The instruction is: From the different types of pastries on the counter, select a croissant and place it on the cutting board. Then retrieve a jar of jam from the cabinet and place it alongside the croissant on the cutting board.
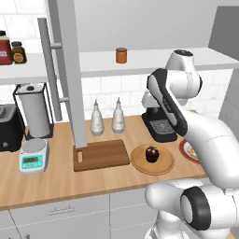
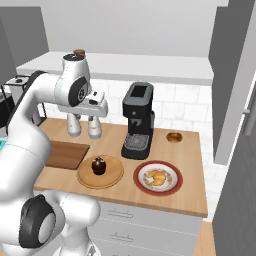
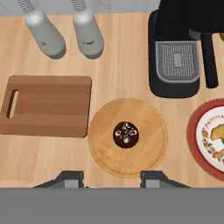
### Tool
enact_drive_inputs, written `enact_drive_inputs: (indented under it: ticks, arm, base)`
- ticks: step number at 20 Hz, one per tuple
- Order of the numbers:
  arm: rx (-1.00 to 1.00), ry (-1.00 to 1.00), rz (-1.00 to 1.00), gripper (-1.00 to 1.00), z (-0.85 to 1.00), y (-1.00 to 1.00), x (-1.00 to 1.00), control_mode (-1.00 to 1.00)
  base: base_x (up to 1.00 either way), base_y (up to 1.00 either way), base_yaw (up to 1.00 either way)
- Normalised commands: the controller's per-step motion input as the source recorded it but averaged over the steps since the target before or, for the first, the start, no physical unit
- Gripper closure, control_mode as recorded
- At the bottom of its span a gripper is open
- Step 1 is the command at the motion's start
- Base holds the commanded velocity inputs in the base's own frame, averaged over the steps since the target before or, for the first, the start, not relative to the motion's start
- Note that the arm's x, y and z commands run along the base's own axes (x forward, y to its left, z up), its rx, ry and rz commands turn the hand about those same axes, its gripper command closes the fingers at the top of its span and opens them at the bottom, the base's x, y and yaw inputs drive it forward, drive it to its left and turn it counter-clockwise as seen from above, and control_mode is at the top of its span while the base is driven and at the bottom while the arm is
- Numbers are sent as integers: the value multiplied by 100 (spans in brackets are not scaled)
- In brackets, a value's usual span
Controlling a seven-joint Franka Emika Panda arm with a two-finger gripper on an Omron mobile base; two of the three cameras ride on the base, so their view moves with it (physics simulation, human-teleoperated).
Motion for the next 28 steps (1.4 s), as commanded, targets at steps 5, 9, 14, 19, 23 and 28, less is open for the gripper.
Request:
enact_drive_inputs:
  ticks: [5, 9, 14, 19, 23, 28]
  arm:
    - [-1, 0, 1, -100, 0, -46, 2, -100]
    - [-11, 0, 1, -100, -1, -84, -16, -100]
    - [-3, 1, -1, -100, -32, -99, -35, -100]
    - [0, 0, -8, -100, -55, -100, -27, -100]
    - [0, 3, -6, -100, -51, -92, -1, -100]
    - [0, 0, 0, -100, -22, -48, 7, -100]
  base:
    - [0, 0, 0]
    - [0, 0, 0]
    - [0, 0, 0]
    - [0, 0, 0]
    - [0, 0, 0]
    - [0, 0, 0]
